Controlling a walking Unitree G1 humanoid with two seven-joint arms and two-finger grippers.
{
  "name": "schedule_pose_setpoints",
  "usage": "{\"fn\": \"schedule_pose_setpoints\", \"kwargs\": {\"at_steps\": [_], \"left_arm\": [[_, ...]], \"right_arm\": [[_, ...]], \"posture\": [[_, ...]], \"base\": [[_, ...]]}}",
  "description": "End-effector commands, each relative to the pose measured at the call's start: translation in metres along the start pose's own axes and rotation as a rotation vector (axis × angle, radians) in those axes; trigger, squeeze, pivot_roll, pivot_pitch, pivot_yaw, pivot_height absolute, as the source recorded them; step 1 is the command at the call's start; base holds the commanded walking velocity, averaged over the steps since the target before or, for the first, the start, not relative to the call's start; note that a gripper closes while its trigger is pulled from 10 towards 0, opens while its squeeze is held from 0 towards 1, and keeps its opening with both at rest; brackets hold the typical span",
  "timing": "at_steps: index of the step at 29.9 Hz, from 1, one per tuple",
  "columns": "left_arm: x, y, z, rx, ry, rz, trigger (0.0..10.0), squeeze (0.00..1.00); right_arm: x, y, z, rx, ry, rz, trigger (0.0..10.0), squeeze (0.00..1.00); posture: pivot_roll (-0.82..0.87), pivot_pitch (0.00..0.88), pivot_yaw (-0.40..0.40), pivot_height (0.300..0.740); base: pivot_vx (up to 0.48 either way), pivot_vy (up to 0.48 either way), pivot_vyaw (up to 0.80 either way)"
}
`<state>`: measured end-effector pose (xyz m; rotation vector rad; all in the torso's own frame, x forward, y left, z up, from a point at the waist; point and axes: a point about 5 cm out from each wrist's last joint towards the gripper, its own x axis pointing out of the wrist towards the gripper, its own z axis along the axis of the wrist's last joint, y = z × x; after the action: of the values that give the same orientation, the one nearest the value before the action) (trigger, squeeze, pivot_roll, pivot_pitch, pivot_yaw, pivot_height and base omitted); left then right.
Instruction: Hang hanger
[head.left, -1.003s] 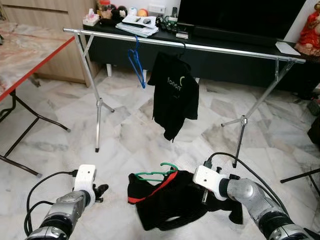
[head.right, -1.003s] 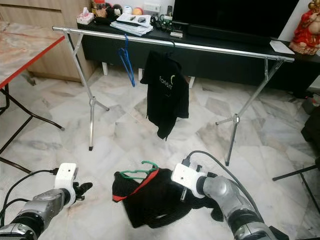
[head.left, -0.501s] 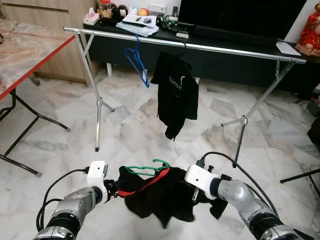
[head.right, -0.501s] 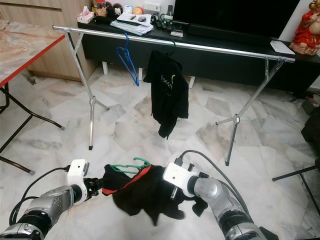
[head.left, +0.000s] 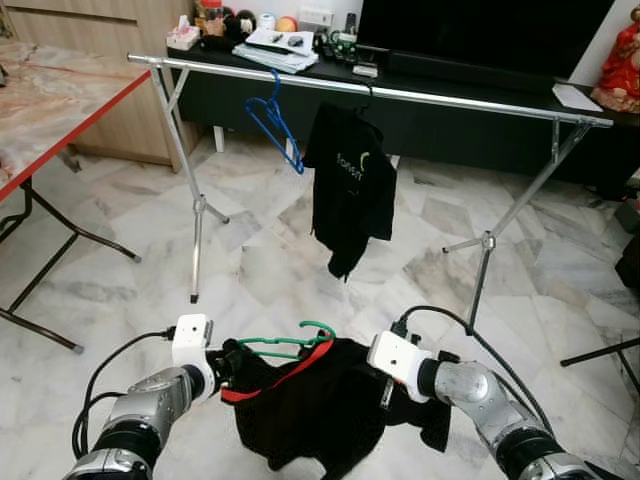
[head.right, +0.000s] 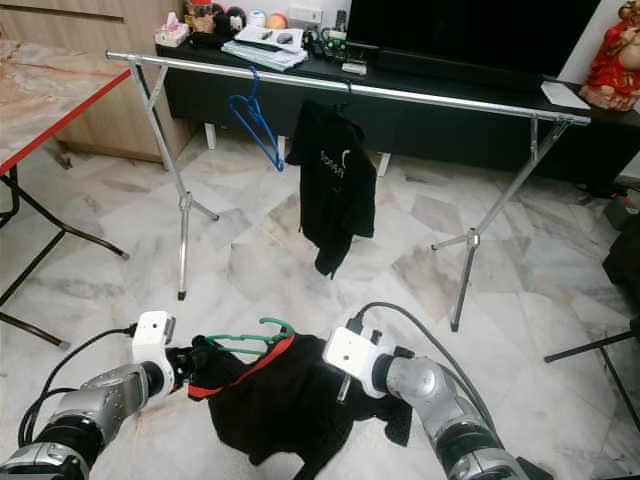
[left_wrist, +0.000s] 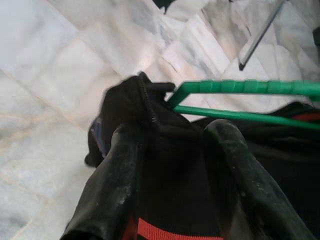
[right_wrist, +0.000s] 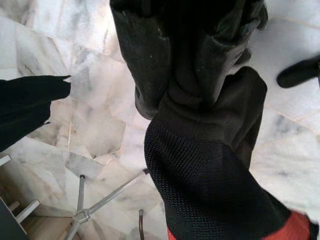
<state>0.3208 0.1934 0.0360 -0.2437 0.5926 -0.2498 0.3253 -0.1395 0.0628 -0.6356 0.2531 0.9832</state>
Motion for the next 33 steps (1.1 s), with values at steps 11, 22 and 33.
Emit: {"fn": "schedule_pose_setpoints", "kwargs": {"at_steps": [11, 22, 33], "left_arm": [[0.004, -0.005, -0.01, 0.016, 0.071, 0.036, 10.0, 0.0], [0.0, 0.013, -0.02, 0.084, 0.157, 0.23, 10.0, 0.0], [-0.003, 0.021, 0.002, 0.124, -0.02, 0.313, 8.2, 0.0]], "right_arm": [[-0.008, -0.016, 0.023, 0.031, -0.171, 0.02, 10.0, 0.0], [-0.018, -0.02, 0.02, -0.009, -0.148, 0.075, 10.0, 0.0], [-0.019, -0.006, 0.006, -0.029, -0.055, 0.179, 10.0, 0.0]], "posture": [[-0.01, 0.1, -0.105, 0.74], [-0.01, 0.089, -0.103, 0.74], [-0.01, 0.099, -0.108, 0.74]], "base": [[0.0, 0.0, 0.0], [0.0, 0.0, 0.0], [0.0, 0.0, 0.0]]}}
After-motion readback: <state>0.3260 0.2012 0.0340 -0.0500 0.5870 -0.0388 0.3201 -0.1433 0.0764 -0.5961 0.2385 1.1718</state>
